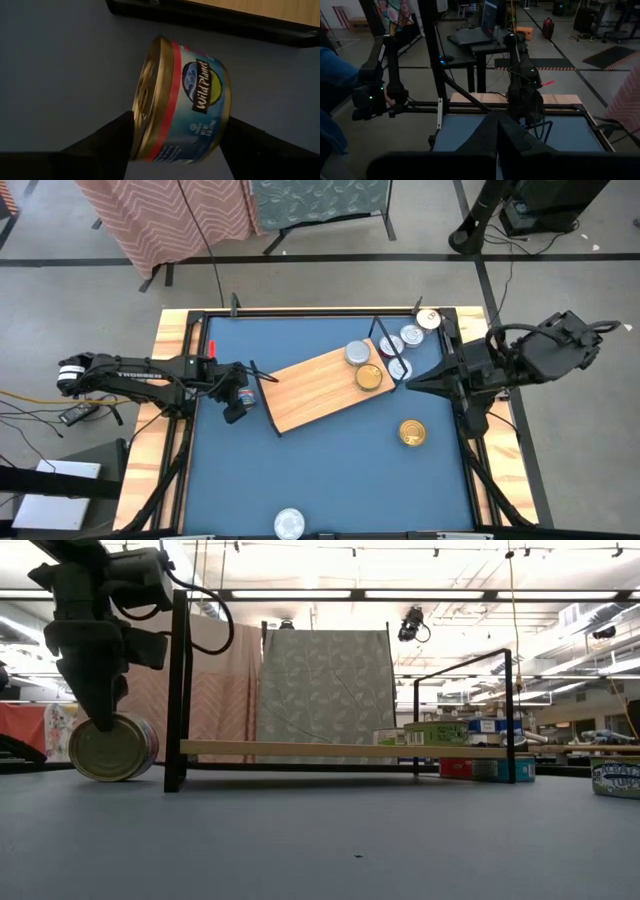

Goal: Stack canned seafood by type on shelf
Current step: Put the blue/pink tuna can on the shelf

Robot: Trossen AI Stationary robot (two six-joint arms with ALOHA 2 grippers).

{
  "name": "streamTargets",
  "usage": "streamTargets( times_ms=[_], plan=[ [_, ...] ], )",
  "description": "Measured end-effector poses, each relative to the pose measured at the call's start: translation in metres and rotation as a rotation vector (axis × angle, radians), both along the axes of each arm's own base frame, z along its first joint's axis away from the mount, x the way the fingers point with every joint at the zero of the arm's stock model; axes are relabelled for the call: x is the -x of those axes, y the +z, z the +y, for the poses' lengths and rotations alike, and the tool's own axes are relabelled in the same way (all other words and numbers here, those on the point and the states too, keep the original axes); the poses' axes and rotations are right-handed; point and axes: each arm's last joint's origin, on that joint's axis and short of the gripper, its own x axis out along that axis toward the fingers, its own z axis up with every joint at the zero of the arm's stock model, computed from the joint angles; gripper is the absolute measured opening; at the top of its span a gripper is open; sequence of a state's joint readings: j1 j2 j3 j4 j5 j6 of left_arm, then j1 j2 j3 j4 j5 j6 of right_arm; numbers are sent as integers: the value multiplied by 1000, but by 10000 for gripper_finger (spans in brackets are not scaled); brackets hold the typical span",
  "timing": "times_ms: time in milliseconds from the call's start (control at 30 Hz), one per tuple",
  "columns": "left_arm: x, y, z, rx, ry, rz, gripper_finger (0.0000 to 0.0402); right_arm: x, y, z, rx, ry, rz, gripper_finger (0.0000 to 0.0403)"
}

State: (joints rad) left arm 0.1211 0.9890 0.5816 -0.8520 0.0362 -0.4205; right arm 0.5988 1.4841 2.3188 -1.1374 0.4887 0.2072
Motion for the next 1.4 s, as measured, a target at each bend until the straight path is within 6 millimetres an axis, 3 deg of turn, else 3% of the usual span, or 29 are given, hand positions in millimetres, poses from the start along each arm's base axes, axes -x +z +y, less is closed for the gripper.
streamTargets(
  times_ms=[267, 600, 767, 900, 1100, 1400],
  plan=[
    [1, 0, 0, 5, 3, 8, 195, 5, 1, 7, 8, -13, -18, 9],
    [1, 1, -2, 62, 15, 3, 194, 6, 2, 8, 5, -13, -24, 9],
    [1, 12, -2, 78, 12, 0, 194, 6, 2, 8, 5, -12, -24, 9],
    [4, 29, -2, 75, 25, -23, 194, 6, 2, 8, 4, -10, -24, 9],
    [14, 71, -2, 43, 71, -81, 194, 6, 2, 8, 3, -2, -22, 9],
    [32, 157, 1, -129, 170, -322, 194, 5, 1, 9, 21, 5, -20, 12]
  ],
)
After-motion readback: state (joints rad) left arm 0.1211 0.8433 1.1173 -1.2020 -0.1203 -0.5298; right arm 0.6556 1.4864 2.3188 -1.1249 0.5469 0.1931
